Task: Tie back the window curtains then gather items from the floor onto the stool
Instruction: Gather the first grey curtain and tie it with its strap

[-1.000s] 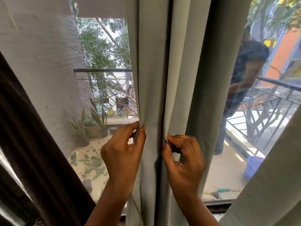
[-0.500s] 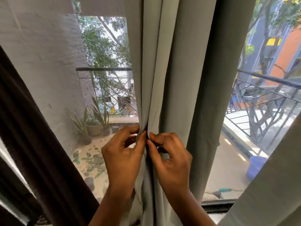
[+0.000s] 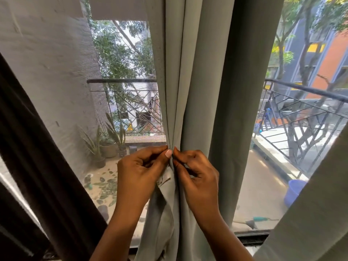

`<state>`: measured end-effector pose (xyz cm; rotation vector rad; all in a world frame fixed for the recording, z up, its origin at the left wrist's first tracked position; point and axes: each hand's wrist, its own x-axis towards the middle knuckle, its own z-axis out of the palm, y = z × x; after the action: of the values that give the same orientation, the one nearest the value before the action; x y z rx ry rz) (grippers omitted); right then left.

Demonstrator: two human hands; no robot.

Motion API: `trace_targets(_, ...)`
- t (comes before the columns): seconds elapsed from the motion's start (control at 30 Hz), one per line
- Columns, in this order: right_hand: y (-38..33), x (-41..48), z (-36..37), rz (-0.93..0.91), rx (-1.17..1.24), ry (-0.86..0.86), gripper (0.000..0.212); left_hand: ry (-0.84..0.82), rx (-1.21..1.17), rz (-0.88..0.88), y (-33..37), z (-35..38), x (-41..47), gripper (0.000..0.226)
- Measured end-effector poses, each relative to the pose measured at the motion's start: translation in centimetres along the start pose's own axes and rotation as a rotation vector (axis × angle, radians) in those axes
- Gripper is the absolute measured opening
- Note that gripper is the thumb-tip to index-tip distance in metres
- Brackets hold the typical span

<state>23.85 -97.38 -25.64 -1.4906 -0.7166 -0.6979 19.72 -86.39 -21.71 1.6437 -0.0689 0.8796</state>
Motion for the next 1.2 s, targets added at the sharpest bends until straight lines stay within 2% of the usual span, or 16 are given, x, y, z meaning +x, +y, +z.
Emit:
trace_targets(0.07,0.5,0.2,-0.4,0.0,-0.011,-0.072,0.025,-0.002,-0.012,-0.018,0.3,0.2,0.3,0.013)
trace_targets(0.17,1.5,0.8,-1.9,-0.046,-0.109,-0.232,0.03,0.06,0.103,0.017,-0.1,0.4,1.0,0.02)
trace_targets(0.2,2.0,1.1,-2.6,-0.055,-0.138,-0.22,0.029,0.073,0.144,0.034,-0.3,0.4,1.2,0.022)
trace_targets(0.27,3.0,2.2,-3.7,0.019,-0.181,-0.024,0.028,0.095,0.191,0.072,-0.6,0.5,1.3,0.026)
trace_targets(0.33,4.0,3.5,-4.2,0.189,-0.236,0.185,0.049,0.115,0.213,0.099,-0.8,0.7,1.2,0.025)
trace_targets(0.37,4.5,4.2,-4.2,0.28,-0.22,0.205,0.059,0.128,0.221,0.106,-0.9,0.8,1.1,0.023)
trace_targets(0.4,4.9,4.8,-4.2,0.337,-0.19,0.199,0.06,0.141,0.233,0.115,-1.0,0.9,0.9,0.022)
trace_targets(0.43,5.2,5.1,-4.2,0.344,-0.171,0.189,0.05,0.153,0.251,0.131,-1.0,1.0,0.8,0.02)
trace_targets(0.5,4.7,5.1,-4.1,0.258,-0.227,0.216,0.023,0.17,0.286,0.171,-1.1,1.2,0.6,0.016)
trace_targets(0.57,3.4,3.8,-4.1,0.145,-0.273,0.278,0.015,0.177,0.314,0.196,-1.2,1.3,0.5,0.008)
trace_targets(0.67,1.0,1.1,-3.7,0.018,-0.297,0.29,0.015,0.177,0.33,0.207,-1.1,1.5,0.2,0.007)
trace_targets(0.83,-1.6,-0.8,-3.3,-0.046,-0.262,0.182,0.013,0.104,0.167,0.138,0.3,1.9,-1.5,0.01)
trace_targets(0.93,-2.1,-0.8,-2.8,-0.023,-0.171,0.11,0.017,0.043,0.093,0.099,1.0,2.1,-2.0,0.008)
trace_targets(1.03,-2.0,-0.7,-2.5,0.027,-0.068,0.106,0.022,0.003,0.031,0.048,0.9,1.9,-1.6,0.008)
trace_targets(1.2,-1.7,-0.3,-2.6,0.032,-0.035,0.075,0.027,-0.019,-0.008,0.02,0.2,1.6,-1.1,0.01)
